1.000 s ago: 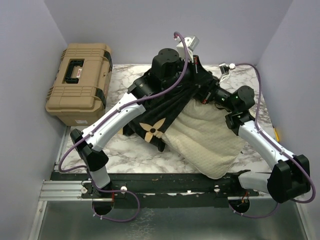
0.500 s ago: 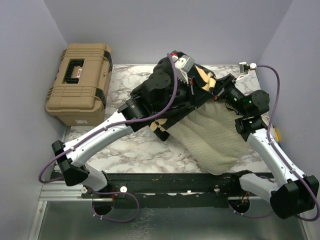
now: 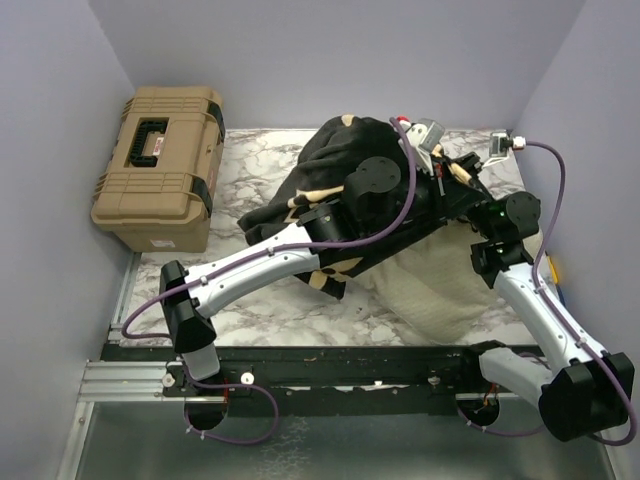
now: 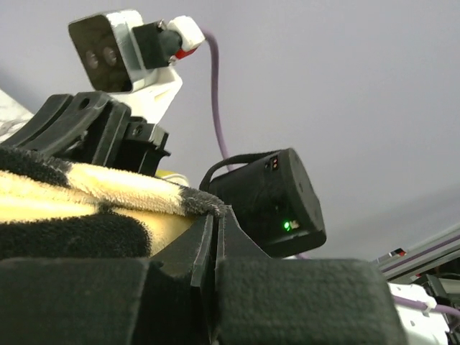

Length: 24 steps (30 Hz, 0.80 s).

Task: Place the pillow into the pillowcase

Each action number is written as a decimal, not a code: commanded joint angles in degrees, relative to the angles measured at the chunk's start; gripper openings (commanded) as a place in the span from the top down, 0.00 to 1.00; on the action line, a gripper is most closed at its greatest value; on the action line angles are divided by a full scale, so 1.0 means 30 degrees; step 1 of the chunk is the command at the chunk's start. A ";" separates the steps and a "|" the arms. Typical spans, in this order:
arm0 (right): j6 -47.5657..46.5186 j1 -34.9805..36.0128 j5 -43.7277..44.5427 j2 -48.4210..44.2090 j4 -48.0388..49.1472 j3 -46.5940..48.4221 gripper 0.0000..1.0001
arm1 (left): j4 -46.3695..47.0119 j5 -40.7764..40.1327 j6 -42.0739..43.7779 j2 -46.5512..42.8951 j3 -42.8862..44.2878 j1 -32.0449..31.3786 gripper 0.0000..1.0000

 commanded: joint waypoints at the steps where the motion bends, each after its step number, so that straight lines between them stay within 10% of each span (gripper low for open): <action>1: 0.0506 0.0133 0.3034 0.0826 0.1114 -0.0251 1.00 | 0.2209 0.4952 -0.1619 0.0570 0.1169 -0.2522 1.00; 11: 0.0136 -0.0188 0.1682 0.3530 -0.0033 0.0043 1.00 | -0.7456 -0.4981 0.0005 -0.2428 -0.2485 -0.0295 0.93; 18: -0.0766 -0.1736 0.0894 0.5910 -0.3995 0.0316 1.00 | -0.8813 -0.3054 0.0425 -0.3183 -0.2921 0.1310 0.19; 24: -0.3600 -0.3895 -0.0885 0.8864 -0.7710 0.2446 0.94 | -1.1120 -0.3786 0.1084 -0.5452 -0.3603 0.4120 0.01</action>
